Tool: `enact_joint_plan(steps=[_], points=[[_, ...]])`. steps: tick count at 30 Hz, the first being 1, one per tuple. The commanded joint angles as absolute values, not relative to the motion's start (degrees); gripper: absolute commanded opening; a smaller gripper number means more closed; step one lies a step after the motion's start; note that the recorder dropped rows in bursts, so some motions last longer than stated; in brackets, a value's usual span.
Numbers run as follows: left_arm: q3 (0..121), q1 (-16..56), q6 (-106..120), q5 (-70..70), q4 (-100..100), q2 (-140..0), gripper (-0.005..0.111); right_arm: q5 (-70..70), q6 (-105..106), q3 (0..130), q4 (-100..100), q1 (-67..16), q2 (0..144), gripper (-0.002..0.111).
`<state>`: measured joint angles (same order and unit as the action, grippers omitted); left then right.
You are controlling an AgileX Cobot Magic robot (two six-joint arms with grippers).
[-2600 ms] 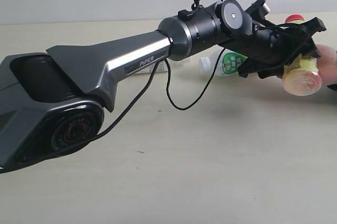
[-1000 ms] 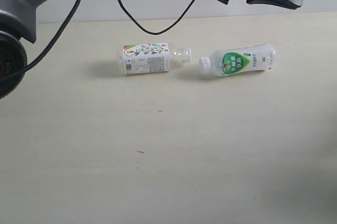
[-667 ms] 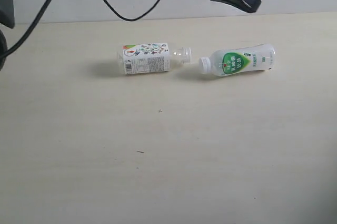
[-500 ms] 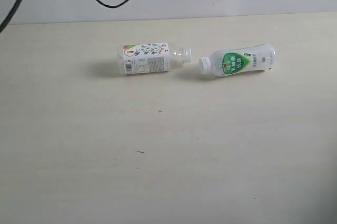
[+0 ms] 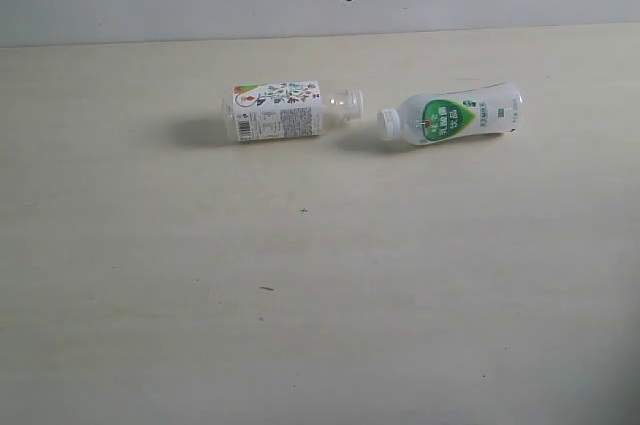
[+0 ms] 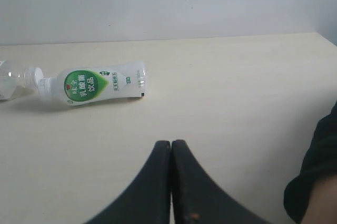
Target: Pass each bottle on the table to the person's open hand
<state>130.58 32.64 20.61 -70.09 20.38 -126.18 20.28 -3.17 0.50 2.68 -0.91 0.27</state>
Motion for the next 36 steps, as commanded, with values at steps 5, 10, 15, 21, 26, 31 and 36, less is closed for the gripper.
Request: enact_joint_plan(steps=[5, 10, 15, 21, 26, 31, 36], points=[[129.0, 32.6, 20.8, -70.0, 16.5, -125.3, 0.0, 20.1, -3.1, 0.3, 2.9, -0.7, 0.0, 0.0], [129.0, 32.6, 20.8, -70.0, 16.5, -125.3, 0.0, 20.1, -3.1, 0.3, 2.9, -0.7, 0.0, 0.0], [128.9, 32.6, 20.8, -70.0, 16.4, -125.3, 0.0, 20.1, -3.1, 0.3, 2.9, -0.7, 0.0, 0.0], [128.8, 32.6, 19.2, -70.0, 16.5, -125.3, 0.0, 20.1, -3.1, 0.3, 2.9, -0.7, 0.0, 0.0], [128.0, 32.6, 17.6, -70.0, 16.5, -124.8, 0.0, 20.1, -3.1, 0.3, 2.9, -0.7, 0.0, 0.0], [121.3, 32.5, 17.7, -70.0, 16.8, -121.0, 0.0, 20.1, -3.1, 0.3, 2.9, -0.7, 0.0, 0.0], [104.7, 32.4, 20.0, -61.9, 19.9, -111.0, 0.0, 20.1, -3.1, 0.3, 2.9, -0.7, 0.0, 0.0]])
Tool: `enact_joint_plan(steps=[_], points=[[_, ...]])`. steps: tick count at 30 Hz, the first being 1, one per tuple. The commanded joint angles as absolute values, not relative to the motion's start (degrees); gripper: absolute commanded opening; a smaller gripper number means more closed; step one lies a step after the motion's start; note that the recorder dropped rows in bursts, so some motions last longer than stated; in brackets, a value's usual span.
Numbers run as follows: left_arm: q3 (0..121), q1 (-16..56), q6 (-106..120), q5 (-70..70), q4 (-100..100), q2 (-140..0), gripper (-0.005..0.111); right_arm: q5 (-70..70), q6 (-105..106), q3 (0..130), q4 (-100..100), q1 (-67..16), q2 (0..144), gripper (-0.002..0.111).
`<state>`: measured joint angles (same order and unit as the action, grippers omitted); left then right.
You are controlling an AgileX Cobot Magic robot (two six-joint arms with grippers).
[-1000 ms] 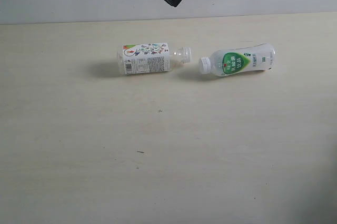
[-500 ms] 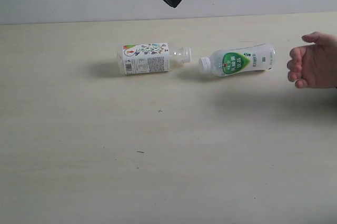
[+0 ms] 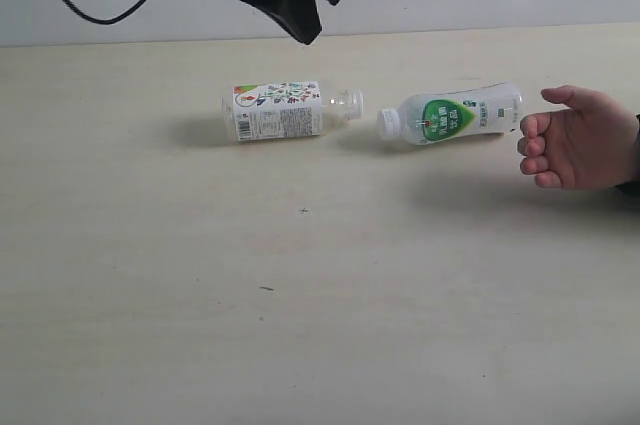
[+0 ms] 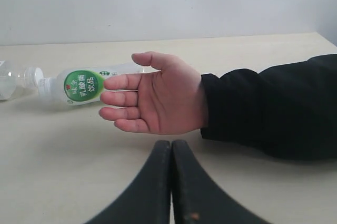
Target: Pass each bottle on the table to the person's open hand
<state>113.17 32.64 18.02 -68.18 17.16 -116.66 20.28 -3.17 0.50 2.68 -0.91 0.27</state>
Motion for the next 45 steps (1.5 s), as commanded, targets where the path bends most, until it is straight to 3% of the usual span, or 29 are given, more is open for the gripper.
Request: enact_joint_plan(steps=[1, 11, 16, 31, 38, 45], points=[[99.5, 32.4, 22.0, -59.1, 20.4, -107.9, 0.0, 20.1, -3.1, 0.3, 2.9, -0.7, 0.0, 0.0], [63.7, 32.4, 22.5, -33.7, 20.3, -86.5, 0.0, 20.1, -3.1, 0.3, 2.9, -0.7, 0.0, 0.0], [52.9, 32.4, 22.5, -26.3, 20.6, -81.1, 0.0, 20.1, -3.1, 0.3, 2.9, -0.7, 0.0, 0.0], [28.7, 32.5, 22.1, -2.1, 27.7, -63.1, 0.0, 20.1, -3.1, 0.3, 2.9, -0.7, 0.0, 0.0], [20.2, 32.5, 20.1, 0.0, 29.4, -51.7, 0.0, 16.9, -0.5, 0.3, 3.9, -0.7, 0.0, 0.0], [19.2, 32.5, 18.6, 0.0, 29.2, -51.1, 0.0, 4.6, 1.4, 0.3, 2.8, -0.7, 0.0, 0.0]])
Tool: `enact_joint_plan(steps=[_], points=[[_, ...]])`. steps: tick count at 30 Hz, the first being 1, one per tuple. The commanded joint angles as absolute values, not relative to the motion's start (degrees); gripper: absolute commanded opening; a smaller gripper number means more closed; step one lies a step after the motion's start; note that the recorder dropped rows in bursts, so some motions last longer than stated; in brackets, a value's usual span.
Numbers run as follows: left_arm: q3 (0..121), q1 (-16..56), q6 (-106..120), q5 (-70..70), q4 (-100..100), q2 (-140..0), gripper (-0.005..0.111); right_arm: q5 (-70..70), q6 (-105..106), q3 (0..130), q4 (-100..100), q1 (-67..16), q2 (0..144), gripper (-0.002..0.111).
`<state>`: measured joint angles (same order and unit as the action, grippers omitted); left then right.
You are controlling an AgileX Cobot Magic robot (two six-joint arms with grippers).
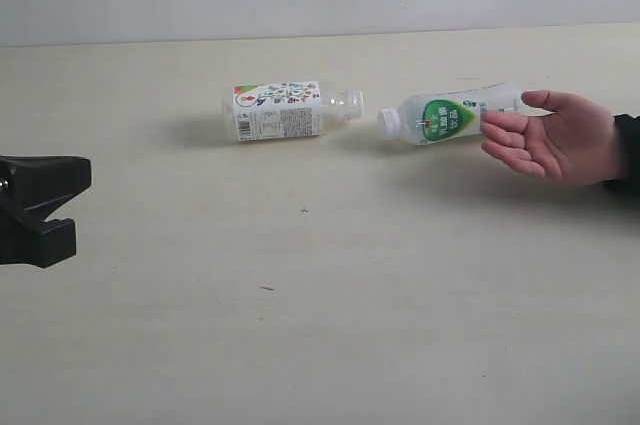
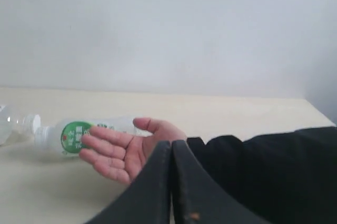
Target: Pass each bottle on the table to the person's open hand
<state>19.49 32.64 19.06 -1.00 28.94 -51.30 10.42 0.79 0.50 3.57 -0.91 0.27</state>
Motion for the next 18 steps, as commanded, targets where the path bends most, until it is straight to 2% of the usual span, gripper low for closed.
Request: enact_joint_plan(steps=[1, 18], points=[[19.2, 32.5, 18.8, 0.0, 29.2, -51.1, 0.0, 3.6, 1.3, 0.3, 2.0, -0.7, 0.0, 0.0], [19.2, 32.5, 18.8, 0.0, 29.2, -51.1, 0.0, -0.8, -3.2, 0.3, -11.3, -0.7, 0.0, 0.0]])
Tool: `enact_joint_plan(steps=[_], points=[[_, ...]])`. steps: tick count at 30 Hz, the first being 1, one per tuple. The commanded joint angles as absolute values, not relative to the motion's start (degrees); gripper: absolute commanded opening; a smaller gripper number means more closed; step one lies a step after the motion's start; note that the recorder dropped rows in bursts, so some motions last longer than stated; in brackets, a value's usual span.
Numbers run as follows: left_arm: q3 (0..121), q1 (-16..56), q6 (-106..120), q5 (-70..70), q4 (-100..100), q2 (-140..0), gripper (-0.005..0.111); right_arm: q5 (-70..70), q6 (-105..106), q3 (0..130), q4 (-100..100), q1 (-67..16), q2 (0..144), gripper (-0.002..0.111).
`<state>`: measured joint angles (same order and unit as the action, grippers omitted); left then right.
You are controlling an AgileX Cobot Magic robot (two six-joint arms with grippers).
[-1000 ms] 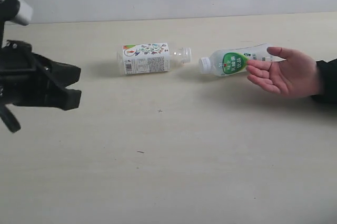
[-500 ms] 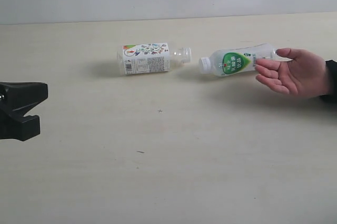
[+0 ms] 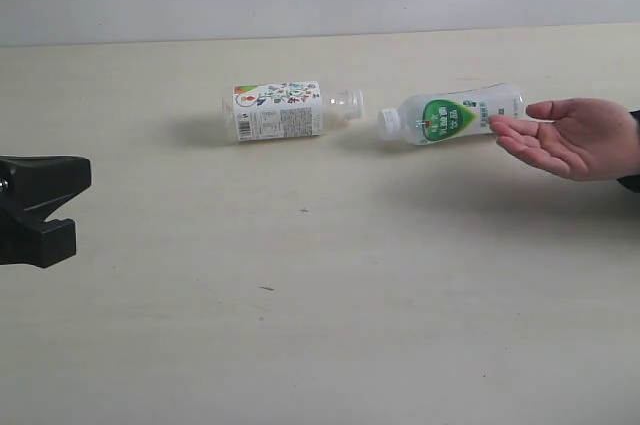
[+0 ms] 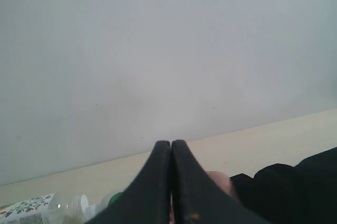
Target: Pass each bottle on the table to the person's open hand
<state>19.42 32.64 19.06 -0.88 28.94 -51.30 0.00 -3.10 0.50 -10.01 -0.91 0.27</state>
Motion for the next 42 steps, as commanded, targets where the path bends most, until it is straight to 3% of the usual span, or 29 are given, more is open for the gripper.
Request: enact_joint_plan(steps=[1, 25, 33, 37, 42], points=[[19.2, 32.5, 18.8, 0.0, 29.2, -51.1, 0.0, -0.7, -3.2, 0.3, -12.1, -0.7, 0.0, 0.0], [19.2, 32.5, 19.0, 0.0, 29.2, -51.1, 0.0, 3.0, -3.2, 0.3, -13.5, -0.7, 0.0, 0.0], [19.2, 32.5, 19.0, 0.0, 29.2, -51.1, 0.0, -23.7, -10.7, 2.2, -13.5, -0.7, 0.6, 0.0], [19.2, 32.5, 19.0, 0.0, 29.2, -51.1, 0.0, -24.9, -9.9, 10.6, -13.5, -0.7, 8.2, 0.0], [19.2, 32.5, 19.0, 0.0, 29.2, -51.1, 0.0, -15.4, 2.0, 26.3, -17.1, -0.7, 33.3, 0.0]])
